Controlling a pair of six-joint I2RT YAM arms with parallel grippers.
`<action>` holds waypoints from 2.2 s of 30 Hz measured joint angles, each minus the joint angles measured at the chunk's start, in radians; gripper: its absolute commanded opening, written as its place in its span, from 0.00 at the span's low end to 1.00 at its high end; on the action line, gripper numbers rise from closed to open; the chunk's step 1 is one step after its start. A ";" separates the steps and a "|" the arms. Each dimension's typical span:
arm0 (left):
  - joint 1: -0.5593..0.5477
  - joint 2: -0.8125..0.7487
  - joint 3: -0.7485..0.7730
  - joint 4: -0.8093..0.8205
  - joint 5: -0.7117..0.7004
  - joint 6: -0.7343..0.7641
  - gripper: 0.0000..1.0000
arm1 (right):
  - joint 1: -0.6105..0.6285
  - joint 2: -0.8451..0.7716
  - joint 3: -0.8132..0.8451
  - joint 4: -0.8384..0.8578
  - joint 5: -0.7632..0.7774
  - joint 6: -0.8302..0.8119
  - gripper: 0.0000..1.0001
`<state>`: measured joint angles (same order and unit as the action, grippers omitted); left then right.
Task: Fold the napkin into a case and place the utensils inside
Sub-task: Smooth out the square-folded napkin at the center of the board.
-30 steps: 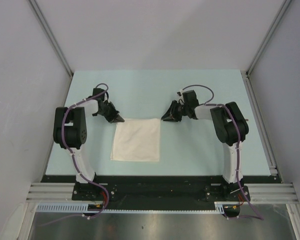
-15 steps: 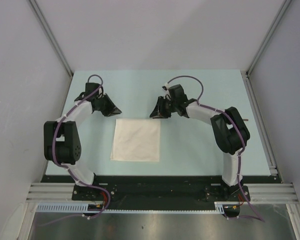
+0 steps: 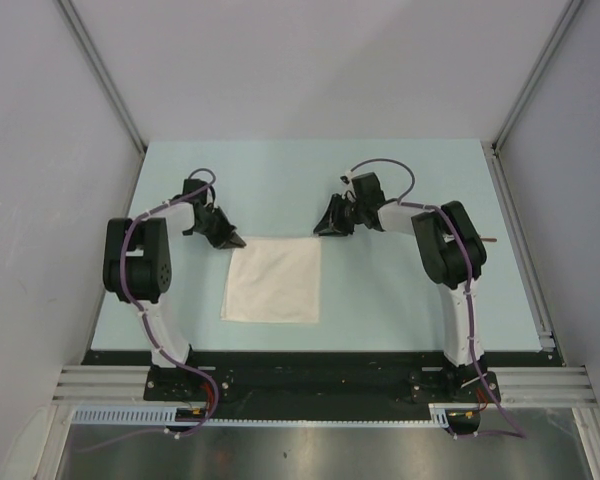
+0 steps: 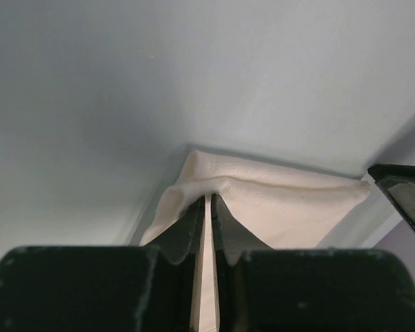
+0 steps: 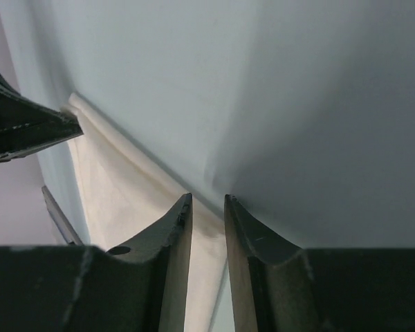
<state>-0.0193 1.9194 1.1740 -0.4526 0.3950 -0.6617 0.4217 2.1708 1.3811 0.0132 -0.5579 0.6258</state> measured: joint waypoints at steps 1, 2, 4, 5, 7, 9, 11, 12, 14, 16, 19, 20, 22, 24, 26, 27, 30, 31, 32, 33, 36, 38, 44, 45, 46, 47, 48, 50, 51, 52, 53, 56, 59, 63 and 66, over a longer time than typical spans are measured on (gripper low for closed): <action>-0.001 -0.005 0.000 0.003 -0.005 0.000 0.15 | -0.007 0.003 0.004 -0.002 0.005 -0.008 0.31; -0.002 -0.010 0.000 0.005 -0.013 0.002 0.16 | -0.016 0.007 0.011 -0.008 0.004 -0.016 0.31; -0.005 -0.028 -0.002 0.003 -0.029 0.010 0.23 | -0.029 0.009 0.036 -0.042 0.020 -0.037 0.32; -0.007 -0.047 -0.005 0.002 -0.039 0.017 0.25 | -0.033 0.009 0.045 -0.060 0.032 -0.047 0.33; -0.008 -0.114 -0.015 -0.008 -0.065 0.035 0.31 | -0.038 -0.005 0.055 -0.108 0.074 -0.071 0.40; -0.009 -0.196 -0.024 -0.019 -0.085 0.047 0.36 | -0.040 -0.039 0.053 -0.178 0.123 -0.093 0.54; -0.009 -0.318 -0.044 -0.019 -0.097 0.060 0.40 | -0.032 -0.092 0.026 -0.228 0.162 -0.107 0.62; -0.010 -0.383 -0.059 -0.014 -0.100 0.063 0.42 | -0.022 -0.132 -0.001 -0.252 0.182 -0.111 0.66; -0.019 -0.503 -0.095 -0.001 -0.099 0.069 0.42 | 0.011 -0.227 -0.081 -0.270 0.212 -0.105 0.69; -0.039 -0.590 -0.126 0.002 -0.093 0.079 0.42 | 0.064 -0.323 -0.173 -0.280 0.225 -0.092 0.71; -0.093 -0.658 -0.178 -0.009 -0.085 0.098 0.42 | 0.181 -0.448 -0.336 -0.258 0.224 -0.032 0.71; -0.106 -0.664 -0.190 -0.016 -0.084 0.103 0.42 | 0.211 -0.466 -0.372 -0.253 0.224 -0.013 0.70; -0.130 -0.671 -0.222 -0.034 -0.079 0.112 0.42 | 0.271 -0.491 -0.453 -0.227 0.221 0.039 0.68; -0.145 -0.680 -0.249 -0.056 -0.074 0.114 0.42 | 0.315 -0.500 -0.509 -0.206 0.213 0.101 0.66; -0.147 -0.688 -0.253 -0.077 -0.073 0.114 0.42 | 0.354 -0.511 -0.519 -0.196 0.233 0.136 0.64; -0.147 -0.694 -0.252 -0.080 -0.073 0.116 0.42 | 0.370 -0.512 -0.522 -0.192 0.244 0.151 0.61; -0.147 -0.702 -0.241 -0.091 -0.072 0.122 0.42 | 0.407 -0.509 -0.534 -0.174 0.246 0.186 0.53; -0.147 -0.702 -0.233 -0.093 -0.071 0.123 0.42 | 0.417 -0.503 -0.535 -0.168 0.240 0.195 0.53; -0.147 -0.702 -0.225 -0.095 -0.069 0.124 0.42 | 0.428 -0.497 -0.535 -0.162 0.238 0.206 0.52; -0.147 -0.702 -0.218 -0.097 -0.068 0.124 0.42 | 0.435 -0.492 -0.535 -0.157 0.235 0.215 0.51; -0.147 -0.702 -0.192 -0.098 -0.064 0.130 0.42 | 0.455 -0.491 -0.536 -0.153 0.250 0.234 0.40; -0.147 -0.700 -0.178 -0.100 -0.060 0.139 0.42 | 0.465 -0.493 -0.542 -0.154 0.266 0.238 0.21; -0.147 -0.642 -0.143 -0.101 -0.038 0.150 0.42 | 0.404 -0.534 -0.602 -0.181 0.296 0.234 0.00; -0.147 -0.623 -0.139 -0.101 -0.030 0.150 0.42 | 0.372 -0.546 -0.613 -0.187 0.296 0.225 0.00; -0.148 -0.604 -0.135 -0.097 -0.023 0.150 0.42 | 0.335 -0.558 -0.620 -0.196 0.298 0.211 0.00; -0.149 -0.586 -0.131 -0.095 -0.019 0.150 0.42 | 0.292 -0.567 -0.622 -0.211 0.303 0.195 0.00; -0.151 -0.571 -0.127 -0.095 -0.016 0.150 0.43 | 0.262 -0.570 -0.620 -0.219 0.309 0.180 0.00; -0.160 -0.533 -0.107 -0.095 -0.010 0.149 0.43 | 0.167 -0.570 -0.597 -0.261 0.326 0.126 0.00; -0.168 -0.514 -0.093 -0.094 -0.006 0.149 0.43 | 0.117 -0.564 -0.575 -0.285 0.346 0.092 0.00; -0.178 -0.492 -0.076 -0.092 -0.005 0.149 0.44 | 0.066 -0.547 -0.542 -0.307 0.367 0.056 0.02; -0.190 -0.469 -0.058 -0.086 0.000 0.149 0.44 | 0.019 -0.519 -0.499 -0.323 0.380 0.021 0.09; -0.220 -0.400 -0.019 -0.069 0.015 0.148 0.45 | -0.085 -0.386 -0.307 -0.377 0.413 -0.077 0.34; -0.242 -0.319 0.005 -0.062 0.014 0.150 0.47 | -0.147 -0.246 -0.076 -0.434 0.442 -0.153 0.59; -0.251 -0.255 0.005 -0.079 0.000 0.171 0.47 | -0.166 -0.253 0.030 -0.475 0.462 -0.199 0.67; -0.254 -0.212 0.006 -0.080 0.002 0.183 0.47 | -0.161 -0.359 -0.045 -0.474 0.424 -0.203 0.67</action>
<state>-0.2729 1.7069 1.1797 -0.5331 0.3965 -0.4782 0.2604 1.8118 1.3357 -0.4606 -0.1341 0.4229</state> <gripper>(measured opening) 0.472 0.669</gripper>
